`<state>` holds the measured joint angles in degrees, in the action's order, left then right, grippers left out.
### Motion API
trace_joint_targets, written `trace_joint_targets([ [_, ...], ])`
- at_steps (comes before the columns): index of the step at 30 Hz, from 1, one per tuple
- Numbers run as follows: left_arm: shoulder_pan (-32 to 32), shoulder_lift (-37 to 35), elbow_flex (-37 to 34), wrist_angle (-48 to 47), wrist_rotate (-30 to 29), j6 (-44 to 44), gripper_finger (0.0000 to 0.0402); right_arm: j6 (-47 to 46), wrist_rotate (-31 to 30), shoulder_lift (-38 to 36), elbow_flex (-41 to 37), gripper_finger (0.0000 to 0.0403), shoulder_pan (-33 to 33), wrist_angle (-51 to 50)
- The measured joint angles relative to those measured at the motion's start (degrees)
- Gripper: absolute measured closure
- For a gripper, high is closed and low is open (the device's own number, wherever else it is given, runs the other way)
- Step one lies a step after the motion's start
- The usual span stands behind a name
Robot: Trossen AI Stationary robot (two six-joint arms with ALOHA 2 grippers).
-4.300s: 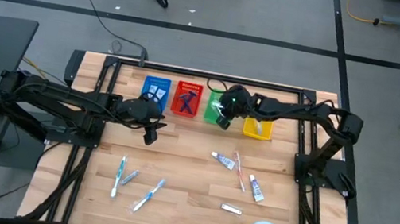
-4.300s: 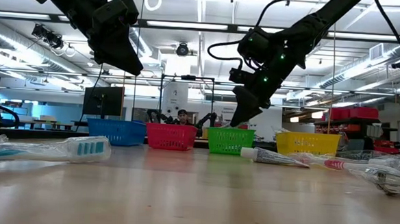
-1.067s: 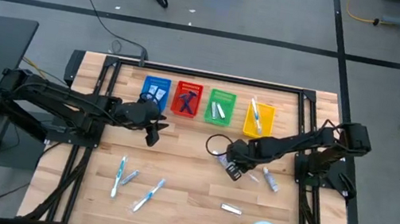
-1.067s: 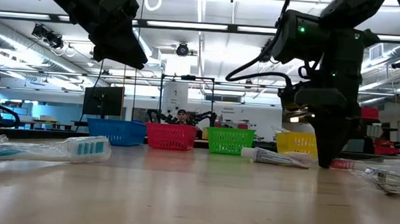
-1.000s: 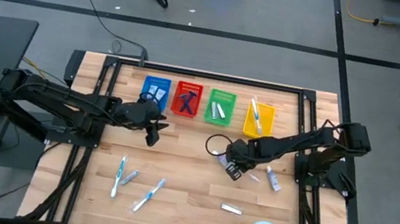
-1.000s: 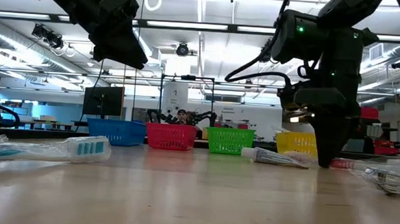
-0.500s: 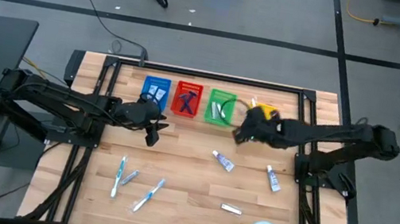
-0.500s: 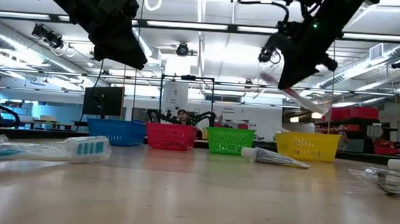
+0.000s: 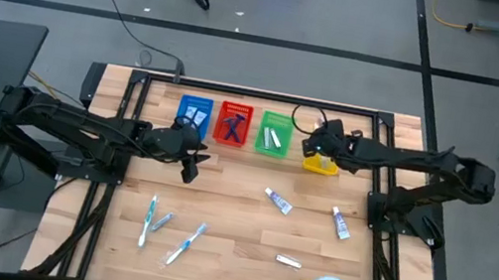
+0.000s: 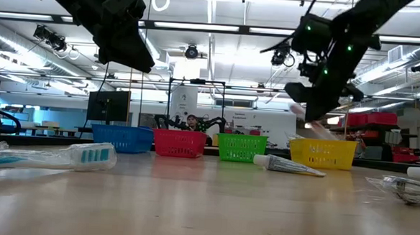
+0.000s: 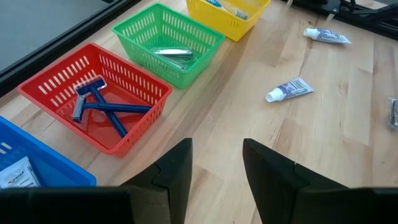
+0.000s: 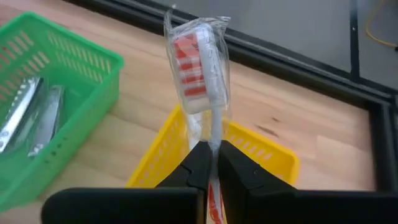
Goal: Pick & Place Travel size toiletries
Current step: Put the orange toothbrush into the yellow bin
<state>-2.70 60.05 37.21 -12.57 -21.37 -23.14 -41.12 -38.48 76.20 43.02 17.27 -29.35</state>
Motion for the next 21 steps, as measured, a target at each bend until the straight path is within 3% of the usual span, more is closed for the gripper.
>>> trace_joint_targets([
  [6,0.0,0.0,0.0,0.0,0.0,0.0,0.0252,5.0,4.5,0.0,-5.8,0.0378,2.4,10.2],
  [21,0.0,0.0,0.0,0.0,0.0,1.1,0.0252,11.9,7.6,-0.7,-6.8,0.0312,5.6,12.7],
])
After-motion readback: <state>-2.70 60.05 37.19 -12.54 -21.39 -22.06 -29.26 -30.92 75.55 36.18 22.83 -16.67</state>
